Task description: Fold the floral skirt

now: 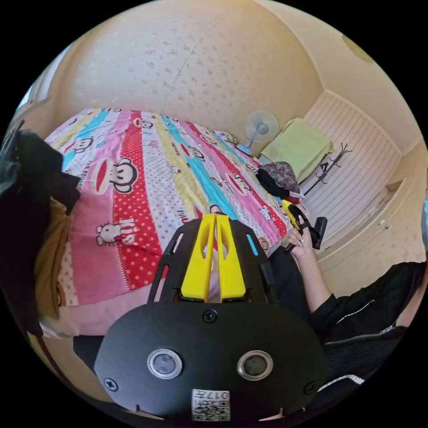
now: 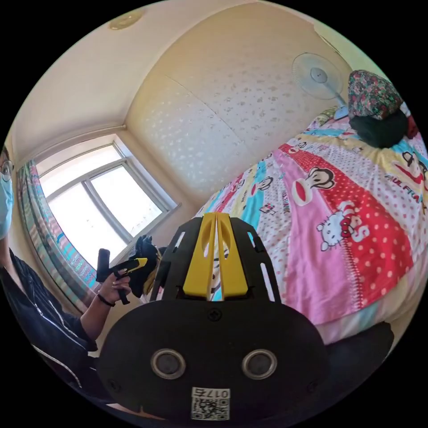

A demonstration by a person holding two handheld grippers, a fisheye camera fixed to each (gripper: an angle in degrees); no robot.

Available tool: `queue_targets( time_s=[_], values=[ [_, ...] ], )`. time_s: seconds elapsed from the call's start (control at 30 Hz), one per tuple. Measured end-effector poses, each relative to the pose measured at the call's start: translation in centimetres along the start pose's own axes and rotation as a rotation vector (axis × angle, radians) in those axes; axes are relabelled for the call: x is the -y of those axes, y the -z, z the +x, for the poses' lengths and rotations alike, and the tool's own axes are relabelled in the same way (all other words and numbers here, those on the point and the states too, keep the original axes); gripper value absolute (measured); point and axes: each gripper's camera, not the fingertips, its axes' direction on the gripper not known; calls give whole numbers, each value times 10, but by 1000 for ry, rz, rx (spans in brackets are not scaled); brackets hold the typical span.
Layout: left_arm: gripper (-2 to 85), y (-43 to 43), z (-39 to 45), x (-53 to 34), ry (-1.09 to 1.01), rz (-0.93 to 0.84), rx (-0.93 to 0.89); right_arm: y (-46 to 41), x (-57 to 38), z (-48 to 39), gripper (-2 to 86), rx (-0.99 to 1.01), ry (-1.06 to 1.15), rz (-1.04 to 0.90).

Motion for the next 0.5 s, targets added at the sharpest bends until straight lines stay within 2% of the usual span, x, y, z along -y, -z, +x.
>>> queue_targets(
  time_s=[0.13, 0.23, 0.5],
  values=[
    [-6, -79, 34, 37, -33, -129, -93, 31, -8, 63, 4, -121, -138, -44],
    [-7, -140, 74, 93, -125, -189, -263, 77, 18, 95, 4, -165, -62, 32],
    [-2, -327, 220, 315, -379, -271, -578, 176, 168, 171, 5, -493, 180, 132]
  ],
)
